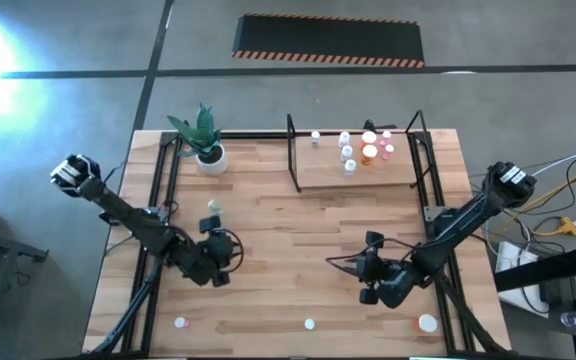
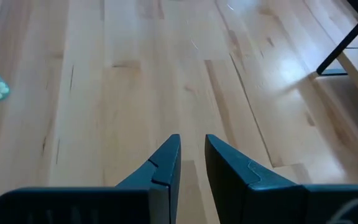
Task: Pick and place medicine bottles onto shelf by color
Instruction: Put the top blue pill bottle on the shelf aligned with the other blue pill bottle
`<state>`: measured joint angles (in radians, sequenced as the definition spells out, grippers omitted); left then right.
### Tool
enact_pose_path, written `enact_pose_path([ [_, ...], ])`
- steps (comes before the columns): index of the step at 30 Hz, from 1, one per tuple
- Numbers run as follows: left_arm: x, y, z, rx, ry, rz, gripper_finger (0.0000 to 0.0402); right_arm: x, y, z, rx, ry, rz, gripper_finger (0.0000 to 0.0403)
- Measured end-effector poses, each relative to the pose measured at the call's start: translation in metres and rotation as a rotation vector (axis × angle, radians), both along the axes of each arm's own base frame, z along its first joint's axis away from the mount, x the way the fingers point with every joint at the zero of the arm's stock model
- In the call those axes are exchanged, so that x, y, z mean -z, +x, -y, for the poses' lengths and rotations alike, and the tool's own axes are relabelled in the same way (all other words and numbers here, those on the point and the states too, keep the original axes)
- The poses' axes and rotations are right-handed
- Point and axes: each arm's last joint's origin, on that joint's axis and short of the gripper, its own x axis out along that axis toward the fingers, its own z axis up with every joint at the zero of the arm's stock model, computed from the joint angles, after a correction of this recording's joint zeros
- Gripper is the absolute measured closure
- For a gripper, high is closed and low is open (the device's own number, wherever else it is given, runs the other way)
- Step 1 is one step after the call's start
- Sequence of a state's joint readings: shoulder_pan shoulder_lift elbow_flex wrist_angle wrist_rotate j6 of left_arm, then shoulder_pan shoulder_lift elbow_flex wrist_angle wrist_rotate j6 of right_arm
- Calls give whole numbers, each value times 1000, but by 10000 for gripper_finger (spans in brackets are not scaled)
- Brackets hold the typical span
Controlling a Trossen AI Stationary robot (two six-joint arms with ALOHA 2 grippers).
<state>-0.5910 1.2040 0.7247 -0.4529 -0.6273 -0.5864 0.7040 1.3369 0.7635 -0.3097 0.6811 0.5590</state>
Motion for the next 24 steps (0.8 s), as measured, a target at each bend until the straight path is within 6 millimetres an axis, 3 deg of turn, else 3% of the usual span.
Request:
enact_pose_path([
  [3,-8,2,-11,-67,44,-46,318,0,0,0,6,2,-1,339],
  [6,-12,-1,-36,-310,-15,-115,318,1,0,0,7,0,-2,340],
  [9,-6,-7,-62,-519,-77,-218,318,0,0,1,19,-15,11,341],
  [12,6,-6,-83,-594,-172,-306,303,0,0,2,26,-44,23,341],
  [18,22,-11,-110,-756,-293,-352,207,-1,1,3,9,-141,36,340],
  [24,29,-13,-126,-1000,-406,-263,102,-2,1,4,-2,-216,45,340],
])
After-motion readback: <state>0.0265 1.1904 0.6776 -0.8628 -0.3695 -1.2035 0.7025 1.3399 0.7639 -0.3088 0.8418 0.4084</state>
